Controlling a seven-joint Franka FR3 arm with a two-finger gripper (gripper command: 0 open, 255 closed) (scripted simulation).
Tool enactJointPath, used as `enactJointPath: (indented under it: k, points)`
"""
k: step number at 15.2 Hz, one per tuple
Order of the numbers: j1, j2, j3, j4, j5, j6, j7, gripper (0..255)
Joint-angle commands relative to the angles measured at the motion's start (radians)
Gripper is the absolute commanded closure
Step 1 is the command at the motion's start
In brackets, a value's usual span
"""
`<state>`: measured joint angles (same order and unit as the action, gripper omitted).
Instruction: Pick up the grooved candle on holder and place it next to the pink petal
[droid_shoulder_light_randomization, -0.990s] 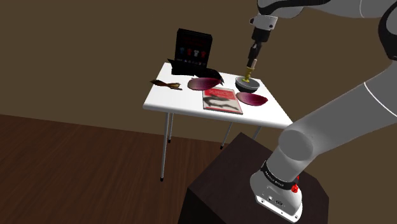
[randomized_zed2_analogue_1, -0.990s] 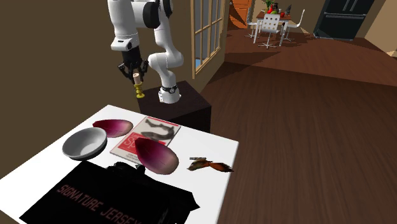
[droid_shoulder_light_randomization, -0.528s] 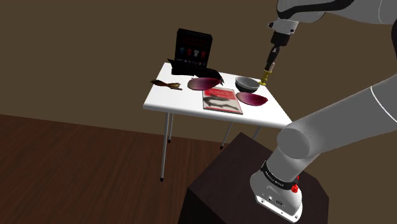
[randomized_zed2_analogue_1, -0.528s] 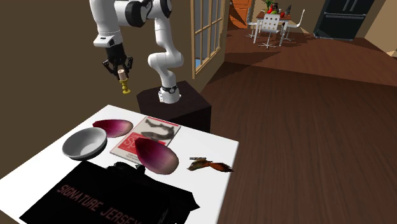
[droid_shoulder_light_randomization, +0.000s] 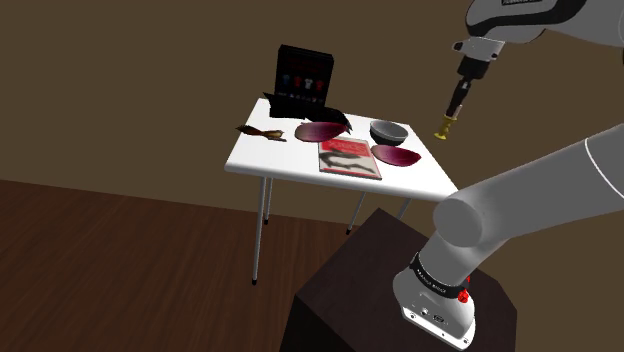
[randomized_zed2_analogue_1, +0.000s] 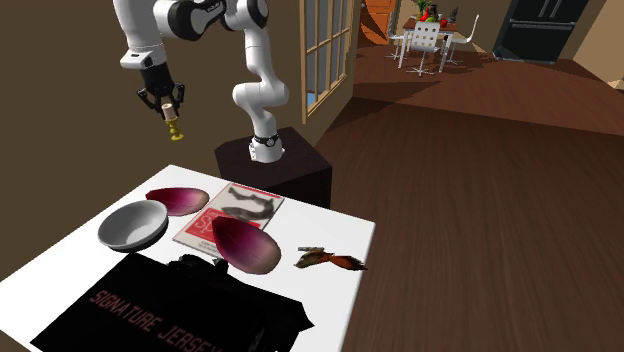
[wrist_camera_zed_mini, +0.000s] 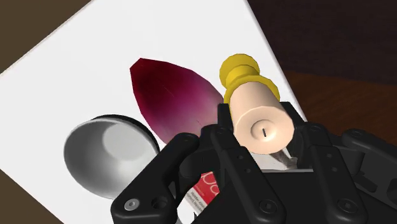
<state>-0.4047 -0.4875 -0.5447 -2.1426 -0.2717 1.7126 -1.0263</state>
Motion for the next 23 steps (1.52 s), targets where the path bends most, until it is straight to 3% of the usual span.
enactJointPath:
  k: [1,5,23]
  points:
    - [-0.016,0.001,-0.04,0.009,-0.016,0.002,-0.052,255]
    - [-0.038,0.025,-0.127,0.052,-0.037,0.004,-0.16,255]
    - [-0.046,0.052,-0.189,-0.164,-0.064,0.247,-0.151,255]
